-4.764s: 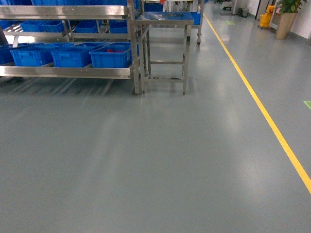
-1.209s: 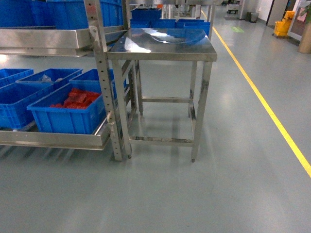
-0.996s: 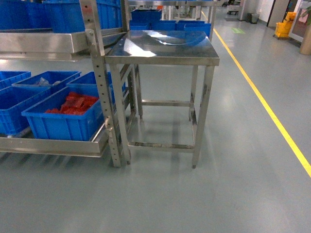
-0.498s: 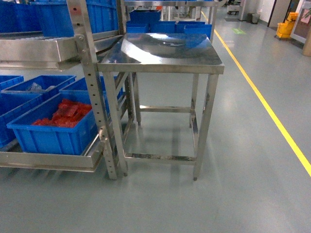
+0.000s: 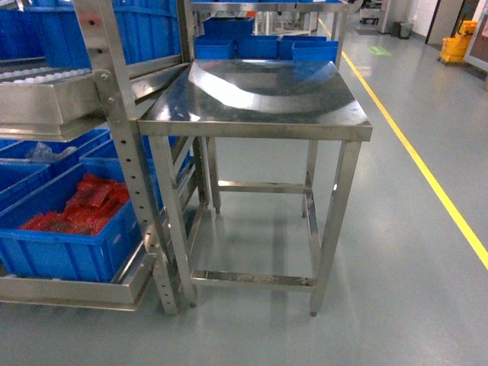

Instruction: Pick blue part to blue bin on bottom shelf

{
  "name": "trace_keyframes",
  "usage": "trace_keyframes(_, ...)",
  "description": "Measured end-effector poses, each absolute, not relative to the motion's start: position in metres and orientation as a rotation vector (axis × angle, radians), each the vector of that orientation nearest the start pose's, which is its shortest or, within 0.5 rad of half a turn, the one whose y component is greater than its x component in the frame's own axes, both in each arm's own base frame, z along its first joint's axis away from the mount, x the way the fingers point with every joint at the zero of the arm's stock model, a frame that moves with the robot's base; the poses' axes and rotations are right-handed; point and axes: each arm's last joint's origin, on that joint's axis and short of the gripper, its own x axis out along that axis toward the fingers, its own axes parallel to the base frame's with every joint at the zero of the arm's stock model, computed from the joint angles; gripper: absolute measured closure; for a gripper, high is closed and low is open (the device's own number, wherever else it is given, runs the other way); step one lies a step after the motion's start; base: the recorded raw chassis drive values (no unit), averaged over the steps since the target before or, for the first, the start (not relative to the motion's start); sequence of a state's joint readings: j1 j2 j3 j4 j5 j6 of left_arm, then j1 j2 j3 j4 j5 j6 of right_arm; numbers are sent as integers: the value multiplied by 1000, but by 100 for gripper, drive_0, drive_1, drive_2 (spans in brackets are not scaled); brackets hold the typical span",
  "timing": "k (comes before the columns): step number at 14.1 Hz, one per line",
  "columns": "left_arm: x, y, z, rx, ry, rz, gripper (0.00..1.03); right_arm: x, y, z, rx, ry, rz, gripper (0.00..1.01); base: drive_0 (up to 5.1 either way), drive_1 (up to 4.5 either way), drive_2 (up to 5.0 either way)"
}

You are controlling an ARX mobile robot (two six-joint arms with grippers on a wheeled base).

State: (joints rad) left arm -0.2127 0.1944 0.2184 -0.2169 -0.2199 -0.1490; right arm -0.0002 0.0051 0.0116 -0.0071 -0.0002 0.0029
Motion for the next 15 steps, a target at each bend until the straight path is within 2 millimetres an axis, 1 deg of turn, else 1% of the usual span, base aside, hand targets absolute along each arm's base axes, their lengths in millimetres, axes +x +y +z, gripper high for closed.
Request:
trace_keyframes(6,98,-15,202,-107,188,19,60,97,0,166,2,0,0,3,-3,396,-402)
trace_keyframes(14,98,-15,202,-107,189,19,60,97,0,167,2,-1,0,3,0,0,0)
trace_keyframes(15,98,-15,202,-107,191,19,60,97,0,167,3,-2,-1,3,-467,373,130)
